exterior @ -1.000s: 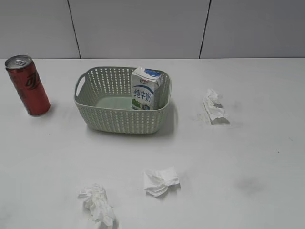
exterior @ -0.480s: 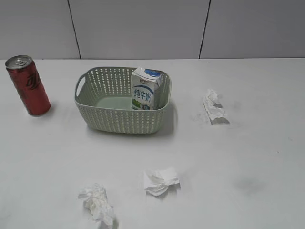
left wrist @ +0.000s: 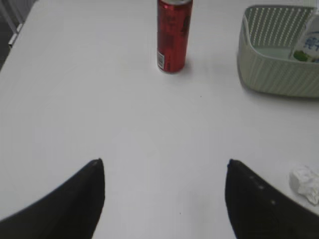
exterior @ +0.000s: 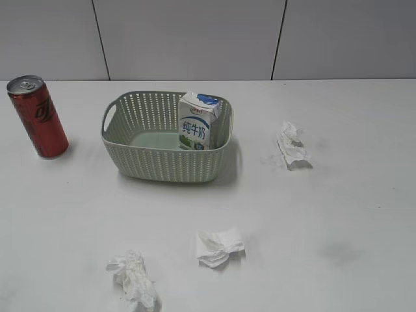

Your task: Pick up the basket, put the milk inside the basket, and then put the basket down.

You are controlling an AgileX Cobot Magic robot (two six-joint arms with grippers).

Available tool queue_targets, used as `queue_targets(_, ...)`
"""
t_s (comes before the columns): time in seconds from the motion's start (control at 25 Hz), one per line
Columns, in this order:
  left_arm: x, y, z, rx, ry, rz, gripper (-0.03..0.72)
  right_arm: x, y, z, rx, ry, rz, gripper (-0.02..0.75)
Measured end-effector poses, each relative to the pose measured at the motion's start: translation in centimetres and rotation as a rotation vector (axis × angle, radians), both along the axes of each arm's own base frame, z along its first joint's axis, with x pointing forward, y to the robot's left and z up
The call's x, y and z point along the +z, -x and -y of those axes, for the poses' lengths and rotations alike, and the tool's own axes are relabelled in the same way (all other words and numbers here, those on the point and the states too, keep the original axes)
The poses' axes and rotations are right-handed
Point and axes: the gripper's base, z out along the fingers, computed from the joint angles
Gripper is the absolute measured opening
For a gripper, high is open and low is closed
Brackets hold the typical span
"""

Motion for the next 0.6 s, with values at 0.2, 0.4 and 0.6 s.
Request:
queue_targets(0.2, 0.0, 1.6, -0.1, 0.046, 0.003, 0.106, 0.574, 0.0, 0.2, 0.0, -0.007, -0.005, 0.013, 0.575)
queue_targets(0.4, 0.0, 1.8, 0.0, 0.049, 0.003, 0.114, 0.574, 0.0, 0.2, 0.0, -0.007, -0.008, 0.012, 0.575)
queue_targets(0.6, 0.0, 1.8, 0.0, 0.049, 0.003, 0.114, 0.574, 0.0, 0.2, 0.0, -0.007, -0.008, 0.012, 0.575)
